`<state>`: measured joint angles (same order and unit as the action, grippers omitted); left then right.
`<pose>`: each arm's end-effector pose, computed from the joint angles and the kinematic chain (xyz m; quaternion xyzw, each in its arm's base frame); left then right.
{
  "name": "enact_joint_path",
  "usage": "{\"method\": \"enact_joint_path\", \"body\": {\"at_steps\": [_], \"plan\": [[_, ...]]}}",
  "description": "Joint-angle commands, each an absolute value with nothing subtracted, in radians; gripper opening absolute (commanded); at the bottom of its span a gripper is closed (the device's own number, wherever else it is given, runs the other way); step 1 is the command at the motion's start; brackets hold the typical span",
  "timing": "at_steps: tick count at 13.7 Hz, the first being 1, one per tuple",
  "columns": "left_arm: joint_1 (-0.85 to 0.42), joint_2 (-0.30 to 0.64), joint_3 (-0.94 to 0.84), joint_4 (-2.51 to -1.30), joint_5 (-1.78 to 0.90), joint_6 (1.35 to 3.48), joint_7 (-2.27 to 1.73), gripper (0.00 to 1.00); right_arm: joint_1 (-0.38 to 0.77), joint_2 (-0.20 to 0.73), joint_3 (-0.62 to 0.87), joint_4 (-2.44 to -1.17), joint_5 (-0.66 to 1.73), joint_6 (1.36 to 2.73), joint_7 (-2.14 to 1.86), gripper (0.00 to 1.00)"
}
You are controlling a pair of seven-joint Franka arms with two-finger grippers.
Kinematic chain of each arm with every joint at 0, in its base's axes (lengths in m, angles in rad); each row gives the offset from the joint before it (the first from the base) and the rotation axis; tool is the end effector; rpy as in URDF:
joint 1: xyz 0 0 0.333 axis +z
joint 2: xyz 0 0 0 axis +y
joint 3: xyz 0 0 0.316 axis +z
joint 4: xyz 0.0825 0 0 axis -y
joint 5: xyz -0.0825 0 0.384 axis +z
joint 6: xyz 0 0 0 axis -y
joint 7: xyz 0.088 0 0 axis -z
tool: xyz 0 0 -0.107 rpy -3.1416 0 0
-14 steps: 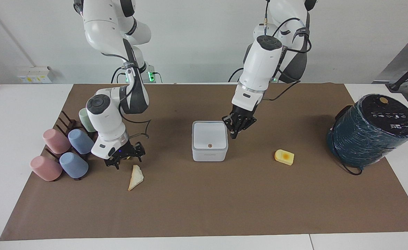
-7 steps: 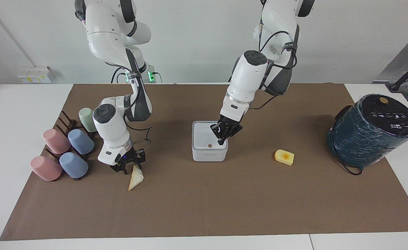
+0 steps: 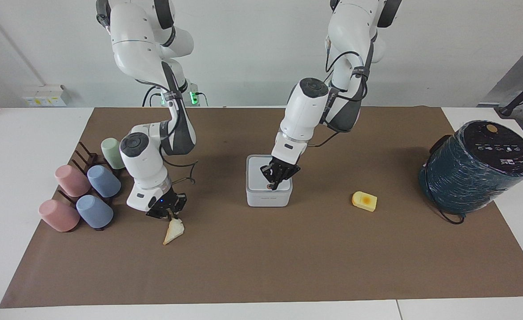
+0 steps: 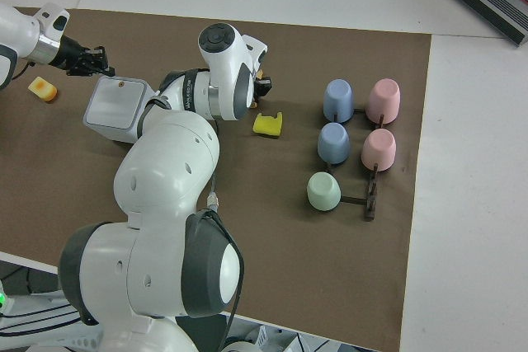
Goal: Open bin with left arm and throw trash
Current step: 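Lift the bin lid with the left gripper while the right gripper grasps bread, then carry the bread wedge over the open bin with the right gripper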
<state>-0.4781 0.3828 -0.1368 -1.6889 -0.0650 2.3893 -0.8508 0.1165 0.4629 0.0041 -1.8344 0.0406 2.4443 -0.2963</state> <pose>0.5676 -0.3884 0.4113 0.9753 0.1445 0.0849 0.1438 0.6547 0.0792 0.2925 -0.9786 -0.1918 -0.0744 0.0085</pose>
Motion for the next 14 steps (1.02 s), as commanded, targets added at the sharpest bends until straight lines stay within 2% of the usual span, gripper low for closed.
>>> {"method": "enact_joint_path", "body": {"at_steps": [1,4,7,11,14], "plan": [[-0.495,0.374,-0.12,-1.732,-0.08,2.425,-0.861,0.0,0.123,0.456,0.011,-1.832,0.061,2.445,-0.279,0.0],[-0.495,0.374,-0.12,-1.727,-0.08,2.415,-0.859,0.0,0.123,0.417,0.011,-1.809,0.061,2.386,-0.233,0.0],[-0.489,0.373,-0.12,-1.662,-0.08,2.358,-0.859,0.0,0.12,0.362,0.011,-1.799,0.061,2.336,-0.178,0.0],[-0.471,0.357,-0.115,-1.533,-0.078,2.137,-0.854,0.0,0.121,0.286,0.012,-1.798,0.061,2.267,-0.114,0.0],[-0.454,0.328,-0.104,-1.486,-0.077,1.996,-0.85,0.0,0.123,0.241,0.047,-1.758,0.066,2.156,-0.034,0.0]]}}
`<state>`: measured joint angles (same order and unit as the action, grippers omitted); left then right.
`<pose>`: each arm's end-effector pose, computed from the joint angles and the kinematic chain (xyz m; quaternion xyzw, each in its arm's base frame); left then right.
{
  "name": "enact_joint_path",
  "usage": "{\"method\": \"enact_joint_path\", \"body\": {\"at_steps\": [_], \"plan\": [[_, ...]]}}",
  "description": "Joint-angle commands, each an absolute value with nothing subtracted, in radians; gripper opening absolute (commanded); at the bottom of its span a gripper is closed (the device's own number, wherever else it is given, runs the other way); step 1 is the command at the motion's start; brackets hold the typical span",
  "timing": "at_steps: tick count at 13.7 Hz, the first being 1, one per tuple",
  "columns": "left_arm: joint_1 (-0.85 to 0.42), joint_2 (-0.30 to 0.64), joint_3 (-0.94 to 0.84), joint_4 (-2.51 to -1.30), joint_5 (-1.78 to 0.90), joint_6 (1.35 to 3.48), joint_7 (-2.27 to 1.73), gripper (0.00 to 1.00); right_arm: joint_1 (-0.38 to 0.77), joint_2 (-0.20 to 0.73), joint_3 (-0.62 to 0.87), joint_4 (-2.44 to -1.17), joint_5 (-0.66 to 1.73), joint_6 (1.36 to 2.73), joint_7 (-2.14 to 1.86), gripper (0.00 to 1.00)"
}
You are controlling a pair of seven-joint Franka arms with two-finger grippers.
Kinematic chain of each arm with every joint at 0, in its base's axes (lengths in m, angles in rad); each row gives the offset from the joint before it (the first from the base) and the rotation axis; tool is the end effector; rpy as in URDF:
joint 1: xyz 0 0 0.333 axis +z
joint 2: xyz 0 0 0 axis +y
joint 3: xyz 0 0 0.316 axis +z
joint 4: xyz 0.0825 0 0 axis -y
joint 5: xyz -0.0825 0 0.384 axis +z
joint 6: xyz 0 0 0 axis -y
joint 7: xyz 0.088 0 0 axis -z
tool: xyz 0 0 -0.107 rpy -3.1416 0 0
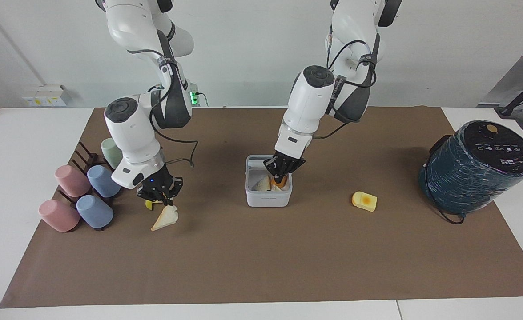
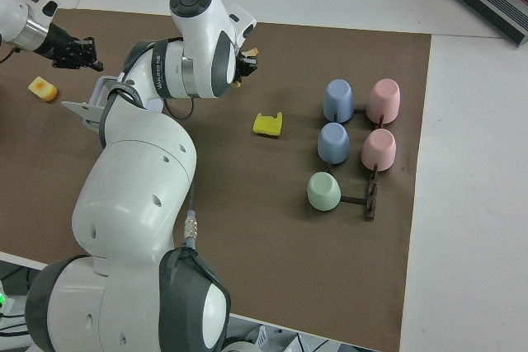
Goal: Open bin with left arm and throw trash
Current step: 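Carry the bread wedge over the open bin with the right gripper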
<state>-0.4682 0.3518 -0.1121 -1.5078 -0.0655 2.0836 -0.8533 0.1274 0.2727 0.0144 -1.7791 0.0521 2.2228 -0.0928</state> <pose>0.5787 -0.3706 0.4877 0.9805 0.1531 0.0528 0.1109 0.6415 0.0925 0.4202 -0.9908 -0.1022 -0.0847 0.0260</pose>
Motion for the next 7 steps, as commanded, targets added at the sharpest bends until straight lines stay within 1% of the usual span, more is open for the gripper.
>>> {"method": "enact_joint_path", "body": {"at_steps": [1,3,6,7], "plan": [[-0.434,0.312,-0.106,-1.486,-0.074,1.947,-0.847,0.0,0.123,0.235,0.067,-1.728,0.066,2.11,0.007,0.0],[-0.405,0.305,-0.103,-1.483,-0.068,1.866,-0.83,0.0,0.123,0.218,0.115,-1.704,0.08,2.065,0.086,0.0],[-0.322,0.287,-0.109,-1.466,-0.063,1.835,-0.772,0.0,0.124,0.206,0.173,-1.704,0.199,2.075,0.146,0.0],[-0.296,0.287,-0.109,-1.466,-0.061,1.833,-0.743,0.08,0.126,0.207,0.199,-1.704,0.204,2.089,0.17,0.0]]}}
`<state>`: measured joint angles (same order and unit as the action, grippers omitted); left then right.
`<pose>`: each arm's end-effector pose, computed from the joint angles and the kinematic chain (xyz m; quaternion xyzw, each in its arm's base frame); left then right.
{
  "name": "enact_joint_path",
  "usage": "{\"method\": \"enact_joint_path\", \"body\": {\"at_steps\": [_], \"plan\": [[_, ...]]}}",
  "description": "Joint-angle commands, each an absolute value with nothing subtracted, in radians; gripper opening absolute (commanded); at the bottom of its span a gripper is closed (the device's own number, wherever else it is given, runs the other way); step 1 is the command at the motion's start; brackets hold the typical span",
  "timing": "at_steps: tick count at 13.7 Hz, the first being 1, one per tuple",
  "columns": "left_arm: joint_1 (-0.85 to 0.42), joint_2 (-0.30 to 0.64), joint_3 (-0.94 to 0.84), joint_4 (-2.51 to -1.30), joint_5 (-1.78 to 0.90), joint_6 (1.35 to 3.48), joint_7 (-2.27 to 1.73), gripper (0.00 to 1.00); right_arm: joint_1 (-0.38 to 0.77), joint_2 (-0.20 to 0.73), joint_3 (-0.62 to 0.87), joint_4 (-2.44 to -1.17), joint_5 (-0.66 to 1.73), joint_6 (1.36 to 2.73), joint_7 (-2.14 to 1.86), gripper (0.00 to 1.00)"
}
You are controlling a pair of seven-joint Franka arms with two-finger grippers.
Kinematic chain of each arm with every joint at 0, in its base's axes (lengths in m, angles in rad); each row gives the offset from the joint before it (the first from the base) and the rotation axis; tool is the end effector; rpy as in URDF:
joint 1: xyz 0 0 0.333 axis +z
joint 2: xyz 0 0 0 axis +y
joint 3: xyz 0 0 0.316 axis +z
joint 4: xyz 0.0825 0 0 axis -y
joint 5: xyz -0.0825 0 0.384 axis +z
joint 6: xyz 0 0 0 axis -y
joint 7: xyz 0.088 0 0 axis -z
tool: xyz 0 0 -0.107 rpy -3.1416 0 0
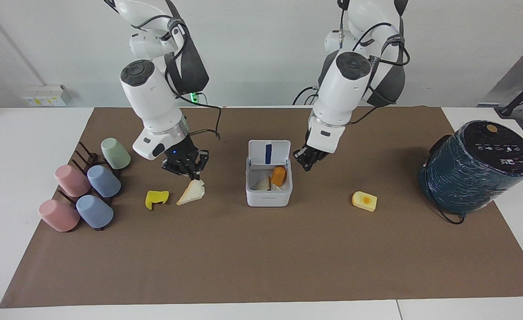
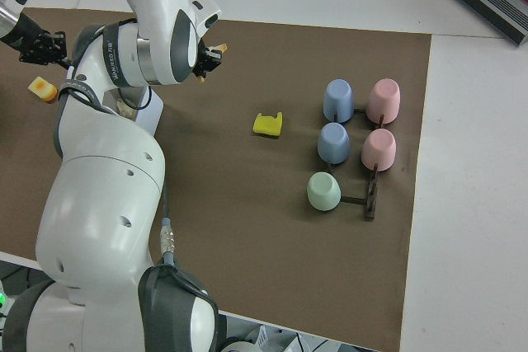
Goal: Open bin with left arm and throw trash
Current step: 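Carry the bread wedge over the open bin with the right gripper, then open the right gripper over the bin while the left gripper reaches cake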
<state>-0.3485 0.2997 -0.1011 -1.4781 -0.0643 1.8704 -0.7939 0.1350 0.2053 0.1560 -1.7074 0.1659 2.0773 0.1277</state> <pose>0.5979 -0.2846 0.5151 0.9812 0.1817 0.0114 0.0647 0.6115 0.1847 0.4858 -0.9914 -0.0441 -0.0620 0.1063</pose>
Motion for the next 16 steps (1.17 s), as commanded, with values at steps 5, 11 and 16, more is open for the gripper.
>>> {"method": "enact_joint_path", "body": {"at_steps": [5,11,16], "plan": [[-0.129,0.253,-0.11,-1.546,-0.041,1.871,-0.511,0.94,0.259,0.221,0.215,-1.704,0.204,2.213,0.311,0.0],[-0.06,0.155,-0.109,-1.87,-0.04,2.18,-0.309,1.0,0.35,0.265,0.215,-1.709,0.198,2.278,0.396,0.0],[-0.054,0.241,-0.106,-1.919,0.006,2.311,-0.219,1.0,0.351,0.258,0.216,-1.746,0.202,2.252,0.407,0.0]]}}
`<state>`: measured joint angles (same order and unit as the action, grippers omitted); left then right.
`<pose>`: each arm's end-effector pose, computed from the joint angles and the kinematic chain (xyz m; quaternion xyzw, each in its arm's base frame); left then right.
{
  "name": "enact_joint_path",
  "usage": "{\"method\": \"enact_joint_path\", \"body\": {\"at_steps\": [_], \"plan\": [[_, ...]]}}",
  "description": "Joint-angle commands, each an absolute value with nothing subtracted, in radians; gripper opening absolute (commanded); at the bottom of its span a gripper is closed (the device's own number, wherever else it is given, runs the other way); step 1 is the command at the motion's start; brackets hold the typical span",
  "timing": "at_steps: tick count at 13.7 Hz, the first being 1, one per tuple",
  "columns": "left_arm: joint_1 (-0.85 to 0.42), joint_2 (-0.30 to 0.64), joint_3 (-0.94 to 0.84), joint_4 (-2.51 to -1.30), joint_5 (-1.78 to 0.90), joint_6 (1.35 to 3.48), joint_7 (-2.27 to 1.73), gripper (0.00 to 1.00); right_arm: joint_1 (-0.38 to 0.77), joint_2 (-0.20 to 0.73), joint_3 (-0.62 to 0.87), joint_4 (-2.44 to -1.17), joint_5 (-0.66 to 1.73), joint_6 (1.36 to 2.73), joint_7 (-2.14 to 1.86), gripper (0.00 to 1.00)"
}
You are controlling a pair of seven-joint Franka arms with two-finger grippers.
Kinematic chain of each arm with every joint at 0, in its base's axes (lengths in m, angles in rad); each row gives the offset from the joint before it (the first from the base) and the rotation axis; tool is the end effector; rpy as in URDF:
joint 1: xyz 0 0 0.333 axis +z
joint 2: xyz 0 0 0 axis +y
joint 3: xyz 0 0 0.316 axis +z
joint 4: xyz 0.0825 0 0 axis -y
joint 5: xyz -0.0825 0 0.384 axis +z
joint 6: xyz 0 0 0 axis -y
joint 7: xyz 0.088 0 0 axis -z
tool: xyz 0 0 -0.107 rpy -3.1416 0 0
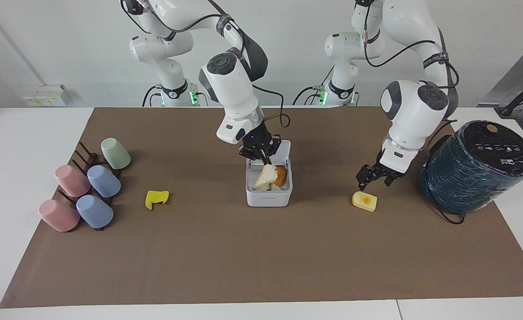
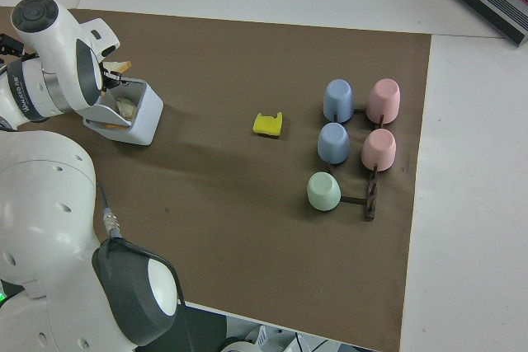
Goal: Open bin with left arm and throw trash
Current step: 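Open the right gripper over the bin while the left gripper reaches cake, then grasp the orange cake with the left gripper while the right gripper withdraws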
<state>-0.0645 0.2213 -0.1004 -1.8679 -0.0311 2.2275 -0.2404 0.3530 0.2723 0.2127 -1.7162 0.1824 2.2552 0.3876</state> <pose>0.6180 -0.1005 0.4114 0.9961 0.0482 0.0633 0.0373 0.5623 0.3484 0.4591 -0.9848 -0.0327 -0.0710 0.1551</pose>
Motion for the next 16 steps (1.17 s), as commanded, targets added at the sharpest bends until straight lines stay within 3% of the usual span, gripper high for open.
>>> {"method": "enact_joint_path", "body": {"at_steps": [1,7,11,12,13,14,16], "plan": [[-0.057,0.253,-0.107,-1.936,0.011,2.342,-0.219,1.0,0.353,0.262,0.216,-1.747,0.202,2.252,0.407,0.0],[-0.061,0.313,-0.107,-1.971,0.086,2.413,-0.219,1.0,0.376,0.272,0.216,-1.759,0.204,2.25,0.42,0.04],[-0.061,0.321,-0.107,-2.011,0.087,2.456,-0.219,1.0,0.377,0.264,0.216,-1.778,0.204,2.237,0.443,0.17],[-0.061,0.322,-0.106,-2.032,0.089,2.477,-0.219,1.0,0.379,0.264,0.216,-1.778,0.204,2.235,0.445,0.3],[-0.06,0.322,-0.106,-2.045,0.09,2.494,-0.219,1.0,0.379,0.264,0.216,-1.778,0.204,2.233,0.445,0.68],[-0.06,0.322,-0.106,-2.051,0.091,2.496,-0.219,1.0,0.379,0.264,0.216,-1.776,0.204,2.235,0.446,1.0],[-0.057,0.321,-0.106,-2.063,0.092,2.496,-0.219,0.9,0.379,0.265,0.215,-1.772,0.204,2.246,0.445,1.0]]}}
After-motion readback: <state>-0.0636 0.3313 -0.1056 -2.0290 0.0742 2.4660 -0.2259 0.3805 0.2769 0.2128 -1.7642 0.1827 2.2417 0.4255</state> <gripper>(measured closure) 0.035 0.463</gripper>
